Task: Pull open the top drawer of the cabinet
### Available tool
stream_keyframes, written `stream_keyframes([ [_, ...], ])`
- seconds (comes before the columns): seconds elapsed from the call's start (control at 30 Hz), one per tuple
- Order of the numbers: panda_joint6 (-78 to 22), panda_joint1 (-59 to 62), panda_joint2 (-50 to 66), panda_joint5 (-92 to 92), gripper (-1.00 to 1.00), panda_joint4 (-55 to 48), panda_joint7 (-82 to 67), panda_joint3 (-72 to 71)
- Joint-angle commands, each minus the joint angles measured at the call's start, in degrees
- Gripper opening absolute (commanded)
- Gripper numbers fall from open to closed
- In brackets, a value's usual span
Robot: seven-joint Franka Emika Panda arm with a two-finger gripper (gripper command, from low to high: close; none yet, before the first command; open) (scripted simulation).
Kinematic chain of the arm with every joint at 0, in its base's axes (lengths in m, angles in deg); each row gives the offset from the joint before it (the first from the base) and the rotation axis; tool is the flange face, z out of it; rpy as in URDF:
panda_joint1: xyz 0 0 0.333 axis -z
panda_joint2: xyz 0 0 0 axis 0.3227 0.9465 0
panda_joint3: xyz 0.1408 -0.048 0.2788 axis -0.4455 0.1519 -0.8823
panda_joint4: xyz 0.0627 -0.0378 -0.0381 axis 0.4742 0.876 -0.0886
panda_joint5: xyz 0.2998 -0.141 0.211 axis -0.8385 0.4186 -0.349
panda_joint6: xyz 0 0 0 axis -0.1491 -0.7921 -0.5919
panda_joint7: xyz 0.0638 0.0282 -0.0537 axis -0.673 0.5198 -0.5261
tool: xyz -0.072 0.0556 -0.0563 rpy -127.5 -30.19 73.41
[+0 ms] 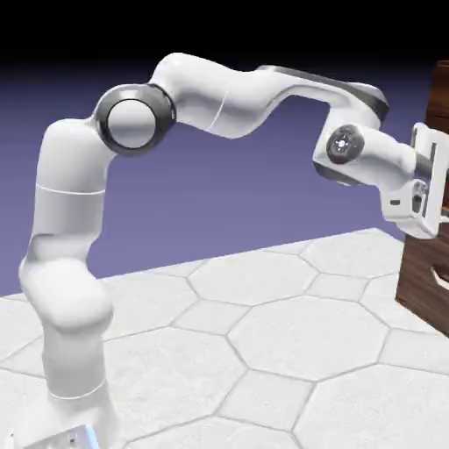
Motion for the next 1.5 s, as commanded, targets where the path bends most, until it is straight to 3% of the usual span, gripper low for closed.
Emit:
stream_keyframes([
  [0.0, -0.1, -0.4, 1.3, -2.5, 0.0, -1.7, -0.4, 0.7],
  [0.7, -2.3, -8.9, 26.6, -50.8, 0.0, -35.0, -8.6, 15.0],
  [1.27, -1.7, -4.1, 49.6, -35.0, 0.0, -59.4, 33.2, 33.0],
  [1.3, -1.7, -4.1, 49.6, -35.0, -1.0, -59.4, 33.2, 33.0],
  [1.47, -3.4, -8.4, 45.1, -41.4, -1.0, -51.1, 23.6, 32.7],
])
